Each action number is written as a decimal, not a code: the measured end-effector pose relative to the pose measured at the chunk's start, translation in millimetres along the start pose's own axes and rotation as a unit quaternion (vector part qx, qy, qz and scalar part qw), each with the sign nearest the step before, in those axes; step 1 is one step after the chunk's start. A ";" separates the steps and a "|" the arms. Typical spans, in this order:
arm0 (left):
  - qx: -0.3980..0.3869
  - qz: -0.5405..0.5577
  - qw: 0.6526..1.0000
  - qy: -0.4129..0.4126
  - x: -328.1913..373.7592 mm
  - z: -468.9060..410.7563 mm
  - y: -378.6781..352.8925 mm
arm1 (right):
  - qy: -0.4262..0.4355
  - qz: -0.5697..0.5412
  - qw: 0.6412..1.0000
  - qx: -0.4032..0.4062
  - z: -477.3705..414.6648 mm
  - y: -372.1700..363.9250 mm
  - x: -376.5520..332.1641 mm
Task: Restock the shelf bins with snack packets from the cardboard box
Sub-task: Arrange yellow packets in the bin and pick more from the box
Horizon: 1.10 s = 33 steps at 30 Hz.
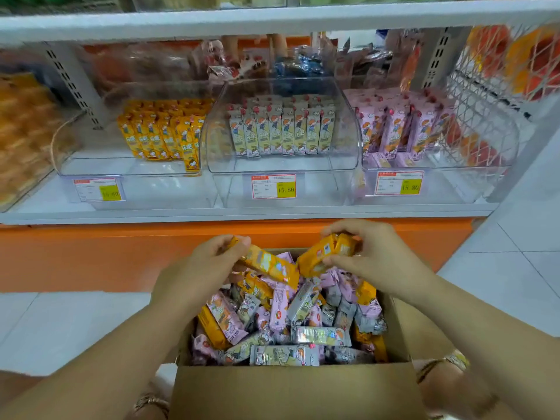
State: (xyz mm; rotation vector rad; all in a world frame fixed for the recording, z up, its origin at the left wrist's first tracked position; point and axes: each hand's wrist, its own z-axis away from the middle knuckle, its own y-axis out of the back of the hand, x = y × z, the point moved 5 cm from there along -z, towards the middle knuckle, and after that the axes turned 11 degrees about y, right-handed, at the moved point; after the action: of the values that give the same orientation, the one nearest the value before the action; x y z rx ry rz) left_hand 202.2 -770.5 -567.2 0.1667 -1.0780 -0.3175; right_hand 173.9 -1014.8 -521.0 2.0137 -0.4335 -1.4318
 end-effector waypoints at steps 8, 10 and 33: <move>-0.075 0.317 0.941 0.097 -4.0 -9.1 -15.4 | 0.025 -0.011 0.994 0.104 -13.5 12.9 3.1; -0.098 0.314 0.940 0.090 -2.0 -11.5 -20.3 | 0.024 -0.066 0.995 0.075 -15.1 5.3 1.9; -0.273 0.095 0.957 0.023 11.9 17.1 -50.2 | -0.060 -0.392 0.915 -0.073 -16.9 -19.5 1.8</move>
State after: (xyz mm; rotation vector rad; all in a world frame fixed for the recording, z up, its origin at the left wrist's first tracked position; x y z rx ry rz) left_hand 183.6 -821.4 -563.7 -0.4207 -0.9165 -0.4242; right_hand 188.6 -996.2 -531.4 2.0678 0.4955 -1.9777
